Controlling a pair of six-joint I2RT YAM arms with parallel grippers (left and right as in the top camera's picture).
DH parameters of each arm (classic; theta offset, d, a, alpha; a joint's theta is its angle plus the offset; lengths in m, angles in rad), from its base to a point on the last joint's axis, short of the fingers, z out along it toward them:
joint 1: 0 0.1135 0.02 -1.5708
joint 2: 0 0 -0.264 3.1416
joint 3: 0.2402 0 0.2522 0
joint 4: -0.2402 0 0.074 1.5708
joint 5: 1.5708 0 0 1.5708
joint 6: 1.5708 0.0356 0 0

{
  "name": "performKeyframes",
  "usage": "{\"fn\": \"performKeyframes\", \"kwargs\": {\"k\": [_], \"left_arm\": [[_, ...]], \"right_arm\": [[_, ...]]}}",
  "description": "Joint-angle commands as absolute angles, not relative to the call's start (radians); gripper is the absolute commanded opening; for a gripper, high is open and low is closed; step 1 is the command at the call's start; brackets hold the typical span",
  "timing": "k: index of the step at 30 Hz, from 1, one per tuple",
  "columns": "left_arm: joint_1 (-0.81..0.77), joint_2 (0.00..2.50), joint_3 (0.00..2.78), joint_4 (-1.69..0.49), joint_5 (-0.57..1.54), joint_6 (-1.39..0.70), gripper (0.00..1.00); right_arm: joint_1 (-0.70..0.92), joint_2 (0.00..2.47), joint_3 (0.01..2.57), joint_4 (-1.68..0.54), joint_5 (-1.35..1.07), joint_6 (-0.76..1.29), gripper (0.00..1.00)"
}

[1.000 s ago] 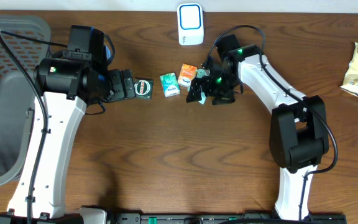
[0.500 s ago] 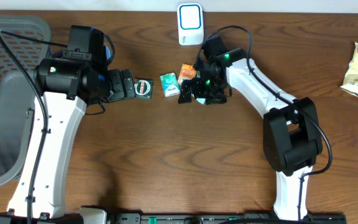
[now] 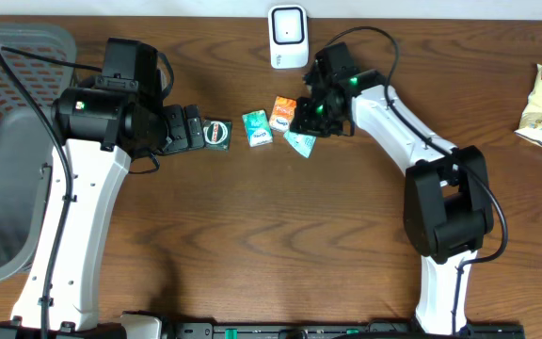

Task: Scan the item barcode
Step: 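Grasp the mint-green wipes pack beside the tissue packs with right gripper, then pull the wipes pack down and away from the tissue packs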

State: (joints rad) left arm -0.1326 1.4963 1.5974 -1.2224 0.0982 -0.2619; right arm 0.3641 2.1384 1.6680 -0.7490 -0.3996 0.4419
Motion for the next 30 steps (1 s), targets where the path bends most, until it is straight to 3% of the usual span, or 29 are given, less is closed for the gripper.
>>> {"fn": "performKeyframes", "kwargs": {"k": [1,8,19,25,30], "left_arm": [[-0.13,1.496,1.6,-1.223,0.093,-0.259,0.98],[-0.13,1.496,1.6,-1.223,0.093,-0.259,0.98],[-0.13,1.496,1.6,-1.223,0.093,-0.259,0.98],[-0.13,1.496,1.6,-1.223,0.093,-0.259,0.98],[-0.13,1.496,1.6,-1.223,0.093,-0.259,0.98]], "right_arm": [[0.35,2.146,1.688,-0.73,-0.357,0.479,0.07],[0.39,2.155,1.65,-0.732,-0.11,0.478,0.03],[0.406,2.163,1.439,-0.543,-0.102,0.466,0.01],[0.37,2.145,1.448,-0.705,-0.103,0.437,0.01],[0.35,2.089,1.485,-0.84,-0.103,0.272,0.01]]}}
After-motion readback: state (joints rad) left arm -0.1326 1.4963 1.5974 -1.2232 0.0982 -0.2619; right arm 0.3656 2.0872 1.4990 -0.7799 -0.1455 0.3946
